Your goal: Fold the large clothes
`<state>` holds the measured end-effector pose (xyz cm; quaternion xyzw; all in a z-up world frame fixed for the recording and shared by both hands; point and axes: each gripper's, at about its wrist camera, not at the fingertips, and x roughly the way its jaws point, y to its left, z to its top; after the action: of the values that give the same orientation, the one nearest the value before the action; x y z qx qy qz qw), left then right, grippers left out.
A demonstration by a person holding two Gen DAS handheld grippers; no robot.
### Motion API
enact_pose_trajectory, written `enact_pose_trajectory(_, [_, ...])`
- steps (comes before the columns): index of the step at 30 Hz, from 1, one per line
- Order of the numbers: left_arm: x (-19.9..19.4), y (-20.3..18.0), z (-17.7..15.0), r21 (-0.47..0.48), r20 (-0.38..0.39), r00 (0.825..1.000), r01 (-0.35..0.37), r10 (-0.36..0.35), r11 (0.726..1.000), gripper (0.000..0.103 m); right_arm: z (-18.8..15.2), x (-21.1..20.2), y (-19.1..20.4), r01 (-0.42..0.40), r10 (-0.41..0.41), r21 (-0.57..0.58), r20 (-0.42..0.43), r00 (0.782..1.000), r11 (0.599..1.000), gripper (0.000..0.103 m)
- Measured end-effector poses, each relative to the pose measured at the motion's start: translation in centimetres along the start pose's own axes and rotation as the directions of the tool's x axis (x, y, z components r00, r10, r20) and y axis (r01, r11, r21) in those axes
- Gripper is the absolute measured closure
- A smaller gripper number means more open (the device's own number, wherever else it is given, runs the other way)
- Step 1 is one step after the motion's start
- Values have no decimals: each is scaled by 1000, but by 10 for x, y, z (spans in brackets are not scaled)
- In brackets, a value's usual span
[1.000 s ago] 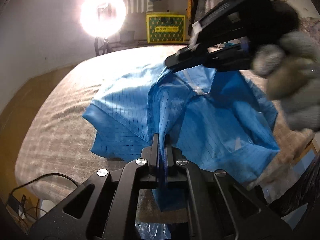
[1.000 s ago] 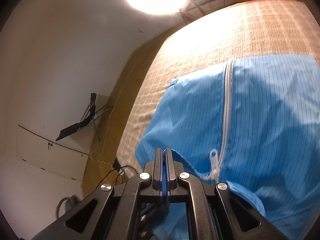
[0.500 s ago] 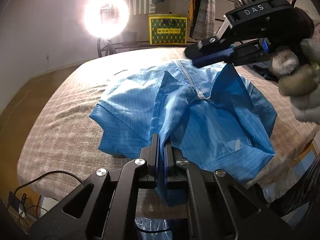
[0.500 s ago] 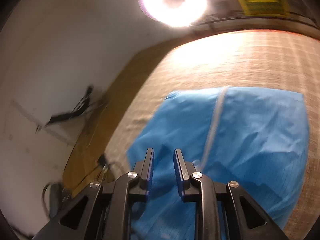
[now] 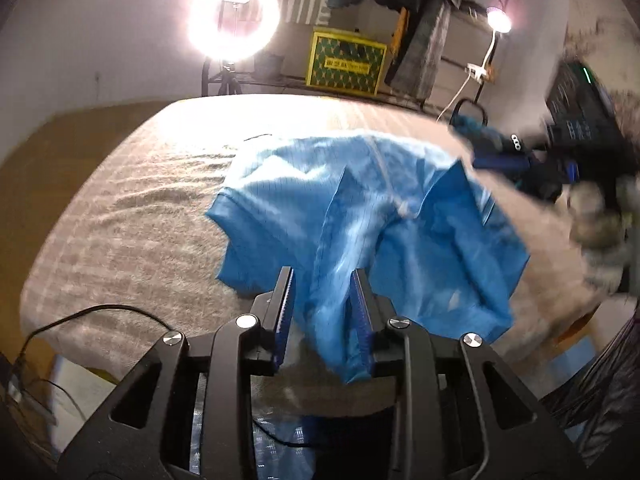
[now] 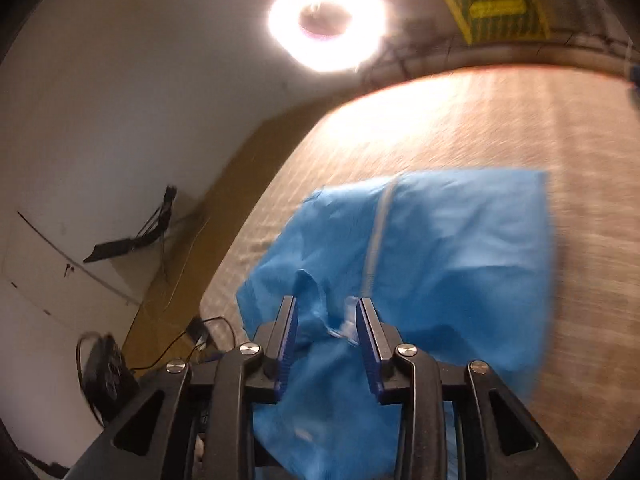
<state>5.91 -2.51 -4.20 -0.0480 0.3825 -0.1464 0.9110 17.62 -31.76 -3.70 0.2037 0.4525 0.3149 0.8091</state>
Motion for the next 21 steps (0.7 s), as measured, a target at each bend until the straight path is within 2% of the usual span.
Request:
enact_pose_trajectory(2, [3,-5,10,-16,-9,999,39,-39,999,75,-9,-2,-3,30,-30,-6,-6,1000,1000,71])
enact_pose_trajectory(4, [9,-20,16,-31,-35,991,125,-126,992,72,-14,7,-8,69,-69,2,-23,997,998,68])
enact_pose_trajectory(5, [13,-26,16,-54,-53,984,170,-173,984,69,-15,11,-14,76,-75,11,-31,997,997,65])
enact_pose_trajectory(6, [20,-33,15,-88,-80,968,229,-236,969,63,-15,12,-19,73,-72,24,-39,997,997,65])
enact_pose_trajectory(7, [30,-41,14,-132,-112,949,280,-295,951,62,-14,18,-28,59,-56,50,-55,997,997,64])
enact_pose_trajectory(10, [57,-56,10,-224,-156,920,322,-360,920,62,-13,29,-51,-23,34,114,-91,995,993,64])
enact_pose_trajectory(12, [73,-57,10,-288,-168,910,322,-378,902,62,-11,33,-51,-55,67,120,-97,993,991,64])
enact_pose_trajectory(14, [87,-54,9,-372,-162,893,340,-421,864,62,-9,38,-53,-79,91,119,-101,991,990,64])
enact_pose_trajectory(15, [94,-52,9,-405,-156,886,346,-437,846,67,-7,42,-55,-86,99,120,-105,990,989,64])
enact_pose_trajectory(16, [96,-51,7,-418,-150,883,350,-444,838,93,-5,46,-57,-93,107,127,-105,989,988,64])
enact_pose_trajectory(17, [98,-51,8,-423,-149,879,358,-454,832,103,-4,48,-59,-100,115,136,-104,988,986,64])
enact_pose_trajectory(18, [98,-52,8,-420,-144,879,362,-454,832,103,-4,51,-62,-112,129,151,-106,986,982,66])
enact_pose_trajectory(21, [84,-62,11,-327,-119,898,366,-423,871,103,-5,63,-66,-144,169,181,-127,977,973,75])
